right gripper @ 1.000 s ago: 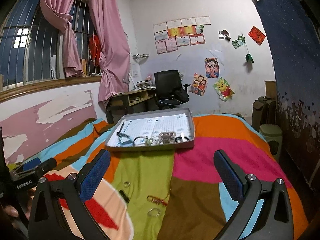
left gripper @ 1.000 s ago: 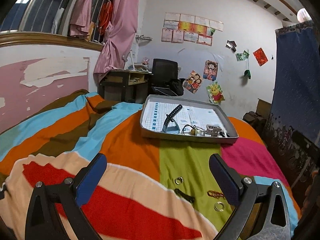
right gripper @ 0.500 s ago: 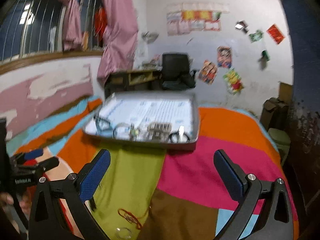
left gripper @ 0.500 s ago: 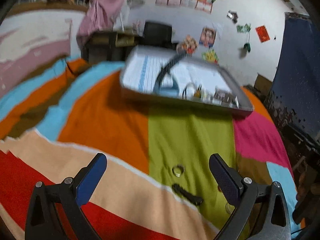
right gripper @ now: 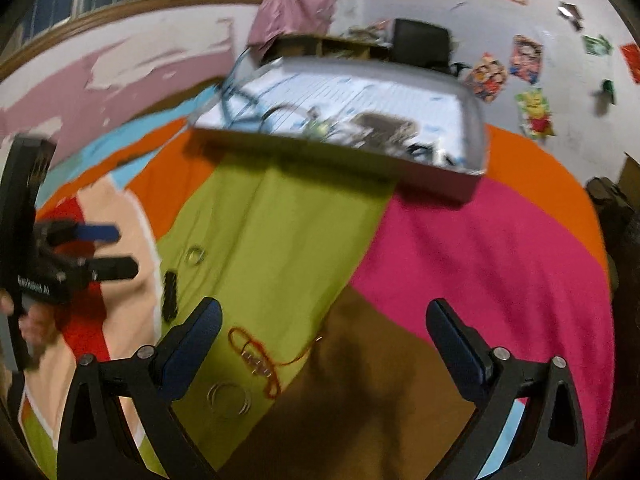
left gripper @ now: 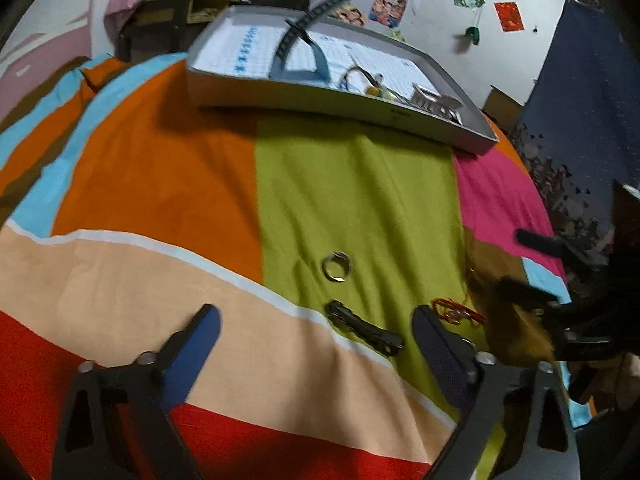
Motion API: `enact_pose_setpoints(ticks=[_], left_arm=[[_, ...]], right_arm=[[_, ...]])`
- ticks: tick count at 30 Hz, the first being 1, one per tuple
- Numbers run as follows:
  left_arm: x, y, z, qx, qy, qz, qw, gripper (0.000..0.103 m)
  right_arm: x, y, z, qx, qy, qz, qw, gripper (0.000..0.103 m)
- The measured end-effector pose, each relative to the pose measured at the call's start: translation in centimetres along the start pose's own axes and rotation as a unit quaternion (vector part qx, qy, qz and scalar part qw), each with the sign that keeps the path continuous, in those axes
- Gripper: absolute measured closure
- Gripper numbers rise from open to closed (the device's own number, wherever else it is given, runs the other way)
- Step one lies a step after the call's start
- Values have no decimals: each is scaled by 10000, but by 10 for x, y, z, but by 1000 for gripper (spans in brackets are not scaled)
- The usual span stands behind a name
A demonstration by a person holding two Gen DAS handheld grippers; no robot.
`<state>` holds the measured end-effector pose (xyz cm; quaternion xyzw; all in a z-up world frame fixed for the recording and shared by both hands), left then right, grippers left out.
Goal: Organize jewelry
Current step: 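Grasp the black beaded strand with the left tool while the right tool grasps the red beaded bracelet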
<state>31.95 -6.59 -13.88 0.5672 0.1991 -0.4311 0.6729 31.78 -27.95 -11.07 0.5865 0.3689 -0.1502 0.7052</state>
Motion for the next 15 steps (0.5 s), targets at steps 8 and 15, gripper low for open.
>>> enact_pose_setpoints(ticks=[8,15], left_arm=[[20,-5,13,-56,-655,-442,9969,53],[39,-9,14,-232,-694,-801,9941,56]], right_arm=[[28,-19,-21,-165,723,-679,9949,47],[42,-31,-37,-363,875,-1026,9902,61]])
Point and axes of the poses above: each gripper's, at about its wrist camera, not at the fingertips, and x roughly the way its jaws point, z to its right, y to its top, the point moved 4 cm from there along x, roughly the way its jaws point, and after that the axes turned 2 degrees about -x, right-handed, at the moved point
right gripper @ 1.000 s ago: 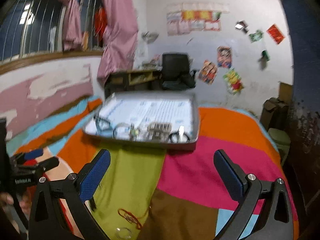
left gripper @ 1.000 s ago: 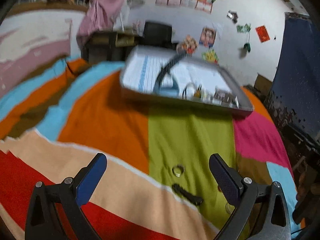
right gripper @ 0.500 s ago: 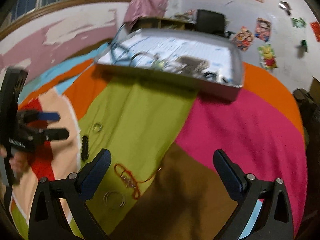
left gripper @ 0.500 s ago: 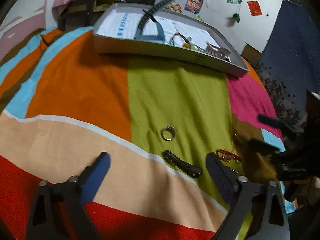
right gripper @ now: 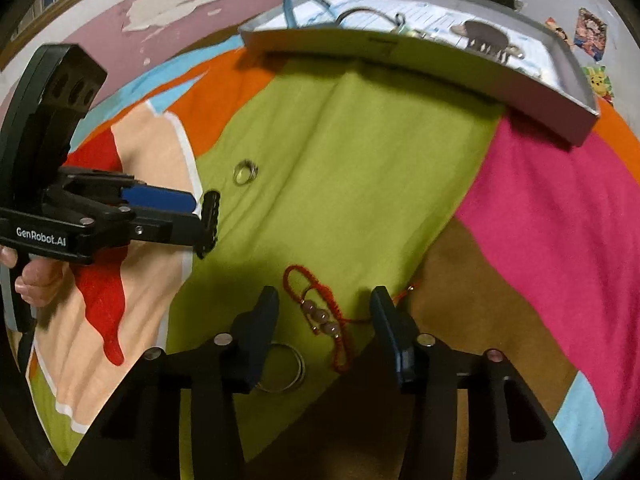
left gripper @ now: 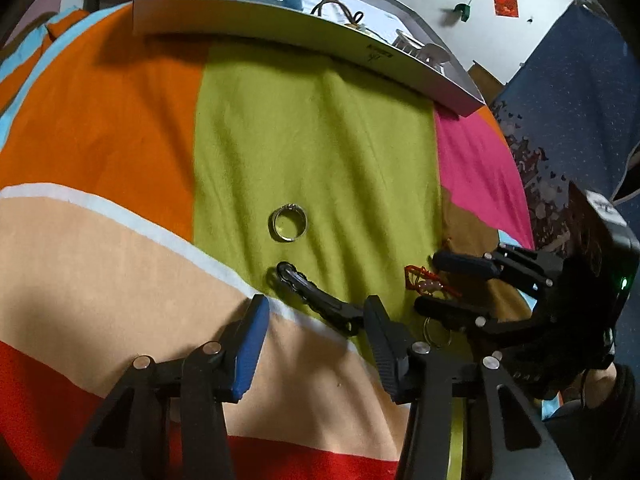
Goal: Organize jewelry
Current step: 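Grasp the black beaded strand with the left tool while the right tool grasps the red beaded bracelet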
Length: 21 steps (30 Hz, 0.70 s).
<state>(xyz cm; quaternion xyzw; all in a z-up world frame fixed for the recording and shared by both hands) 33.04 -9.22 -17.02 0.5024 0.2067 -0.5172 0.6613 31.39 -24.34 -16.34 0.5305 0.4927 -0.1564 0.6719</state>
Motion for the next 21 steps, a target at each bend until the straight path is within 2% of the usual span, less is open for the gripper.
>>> enact_pose_setpoints(ticks=[3,8,10,13,17,19,21], left_arm=[[6,4,2,-57,-27,-29,10000,56],[16,1,8,117,86,-113,9998,77],[17,0,9,133,72,-157,9998,84],[19,0,8,55,15,-201,9998,91],[15,-1,9,43,16,-140,9999,93],[10,-1,12,68,54,-66,9999,93],[3,0,15,83,50,11,10000,93]], right_arm=[[5,-3,-3,-11,-14,-136,9999,61],[6,-4,-5,-31,-30,-204,9998,61],[8,-6,-4,-26,-56,-261,9996,68],[10,-7,-1,49,-25,-305,9995,70],[14,-9,-1,82,-91,-360,9993,81],[14,-10,1,144,-97,-346,9992,94],[13,-9,3,249,-81,-299,9992,96]])
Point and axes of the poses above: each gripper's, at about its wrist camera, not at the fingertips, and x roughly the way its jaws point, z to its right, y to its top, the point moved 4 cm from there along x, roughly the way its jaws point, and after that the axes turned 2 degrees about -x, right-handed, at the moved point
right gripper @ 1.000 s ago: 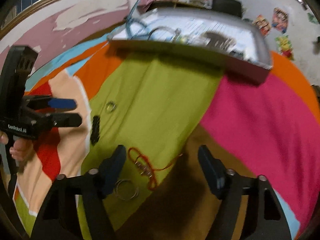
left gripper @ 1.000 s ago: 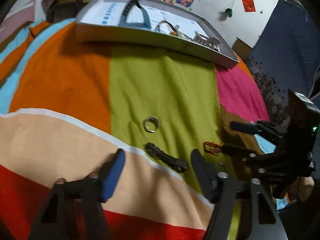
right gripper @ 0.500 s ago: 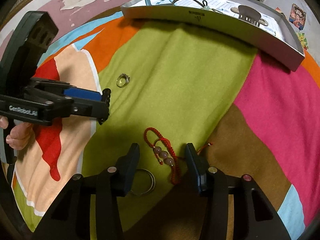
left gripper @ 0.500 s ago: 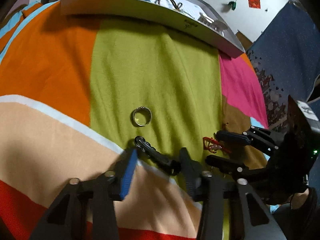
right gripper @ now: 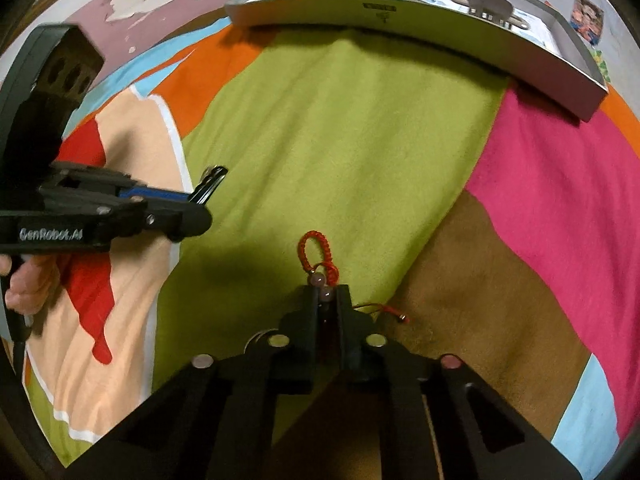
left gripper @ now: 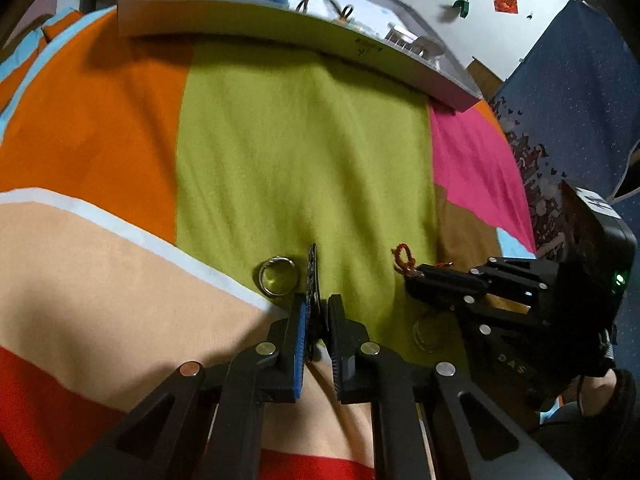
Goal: Organize jewelry
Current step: 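Grasp the black beaded strand with the left tool while the right tool grasps the red beaded bracelet, then carry the strand and bracelet onto the tray and open both tools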
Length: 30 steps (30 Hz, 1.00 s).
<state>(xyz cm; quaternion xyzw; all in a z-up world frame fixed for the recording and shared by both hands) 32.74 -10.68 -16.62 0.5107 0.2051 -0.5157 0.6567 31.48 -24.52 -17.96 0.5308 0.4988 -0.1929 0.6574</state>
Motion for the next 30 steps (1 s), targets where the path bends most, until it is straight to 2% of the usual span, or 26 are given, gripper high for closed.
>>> enact_pose_setpoints(ticks=[7,15,17,22,25,30], left_arm=[[-42,6,15,142,-87,456,9988,93],[-73,34,40,394,194,1014,9939,93],[-78,49,45,413,150,1196,9918,93],[-79,91,64,663,334,1531,9854,93],[-74,128,67,629,335,1733,9823,93],[-48,178,66,481,152,1737,9835,93]], right_arm=[[-26,7,12,308,137,601,9976,96],[-73,22,31,549,53,1615,9853,96],[-85,29,37,644,18,1887,9799,96],[-97,52,50,775,-56,2390,9679,96],[-102,73,65,885,-152,2706,9585,96],[-107,108,109,1299,-387,3143,9396,96]])
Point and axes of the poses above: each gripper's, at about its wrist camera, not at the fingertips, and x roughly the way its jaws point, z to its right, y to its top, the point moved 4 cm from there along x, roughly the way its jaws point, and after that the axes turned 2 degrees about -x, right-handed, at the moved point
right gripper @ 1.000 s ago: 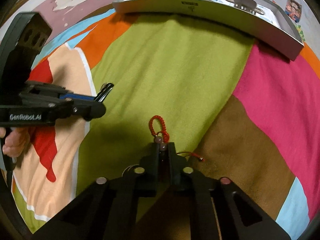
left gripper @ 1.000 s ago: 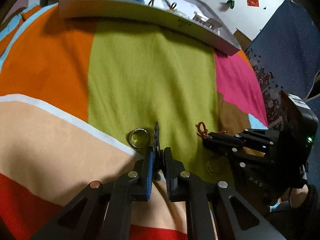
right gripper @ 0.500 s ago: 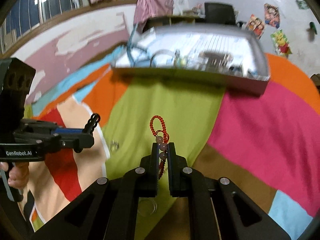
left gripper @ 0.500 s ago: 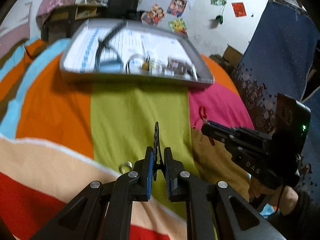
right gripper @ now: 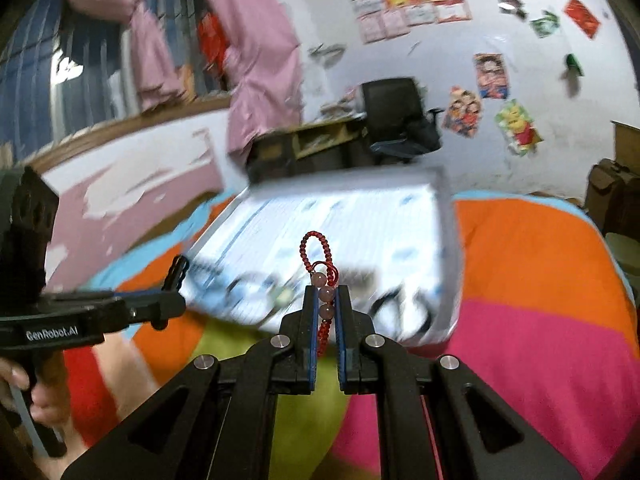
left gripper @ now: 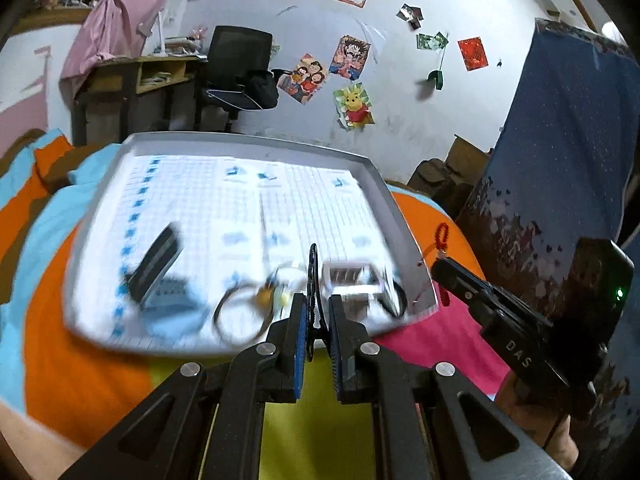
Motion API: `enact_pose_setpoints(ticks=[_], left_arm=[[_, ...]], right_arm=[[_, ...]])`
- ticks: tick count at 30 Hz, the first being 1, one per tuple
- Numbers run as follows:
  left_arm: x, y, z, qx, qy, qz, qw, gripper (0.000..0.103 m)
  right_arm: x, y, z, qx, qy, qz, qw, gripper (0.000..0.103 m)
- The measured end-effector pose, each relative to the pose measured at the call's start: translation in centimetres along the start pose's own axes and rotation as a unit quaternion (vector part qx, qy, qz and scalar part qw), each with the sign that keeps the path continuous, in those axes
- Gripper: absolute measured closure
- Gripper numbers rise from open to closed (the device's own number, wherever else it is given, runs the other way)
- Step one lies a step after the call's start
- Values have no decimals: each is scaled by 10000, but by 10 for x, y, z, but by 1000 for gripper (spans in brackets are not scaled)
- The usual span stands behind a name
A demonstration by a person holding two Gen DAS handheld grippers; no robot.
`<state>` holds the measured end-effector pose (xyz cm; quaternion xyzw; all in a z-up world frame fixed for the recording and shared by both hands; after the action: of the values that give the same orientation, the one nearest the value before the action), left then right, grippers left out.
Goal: Organize jewelry
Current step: 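Carry the strand and bracelet onto the tray and open both tools, then pull both tools back from the tray toward the last rings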
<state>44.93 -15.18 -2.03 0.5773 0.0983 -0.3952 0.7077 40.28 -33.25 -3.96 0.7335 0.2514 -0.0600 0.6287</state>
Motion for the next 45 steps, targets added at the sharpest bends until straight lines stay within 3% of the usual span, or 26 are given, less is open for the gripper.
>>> enact_pose_setpoints(ticks=[5,10,16,21,23,25,31,33,35,38,40,45], left_arm=[[48,10,-4,-25,239,-289,9993,93],[71,6,-11,-172,377,-545,9977,92],[76,5,-19,-471,373,-506,9969,92],[77,7,-24,-596,412,-524,9960,92],[74,7,-25,-582,443,-469,9962,92],[68,7,-25,-559,460,-394,9966,90],[36,13,-14,-403,425,40,9983,69],[21,15,-8,-349,399,262,9982,55],[1,17,-2,-301,424,586,9969,35],[-28,18,7,-208,482,958,9940,26],[-46,16,11,-132,572,1146,9917,19],[-97,5,19,90,943,1718,9806,2]], right_arm=[[29,22,32,157,-310,50,9994,96],[64,16,41,142,-473,-343,9982,96],[87,2,42,138,-529,-704,9960,95],[87,1,46,181,-556,-700,9958,95],[85,1,47,174,-569,-691,9958,92],[82,1,46,148,-580,-660,9960,82],[67,9,40,51,-663,-455,9968,79],[58,14,39,47,-691,-303,9971,73],[44,20,38,115,-710,-109,9974,67],[23,27,36,190,-751,127,9969,62],[8,31,32,224,-741,288,9966,51],[-30,36,13,-55,-760,538,9956,37]])
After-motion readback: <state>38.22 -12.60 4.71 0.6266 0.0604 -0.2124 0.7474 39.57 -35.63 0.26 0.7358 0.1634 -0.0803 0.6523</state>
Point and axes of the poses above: each gripper's, at about its wrist camera, not at the fingertips, and x roughly the way its jaws point, z to its right, y to its top, the point moved 4 cm from there along x, roughly the way its jaws point, and after that the axes turned 2 degrees about -x, right-handed, at the moved point
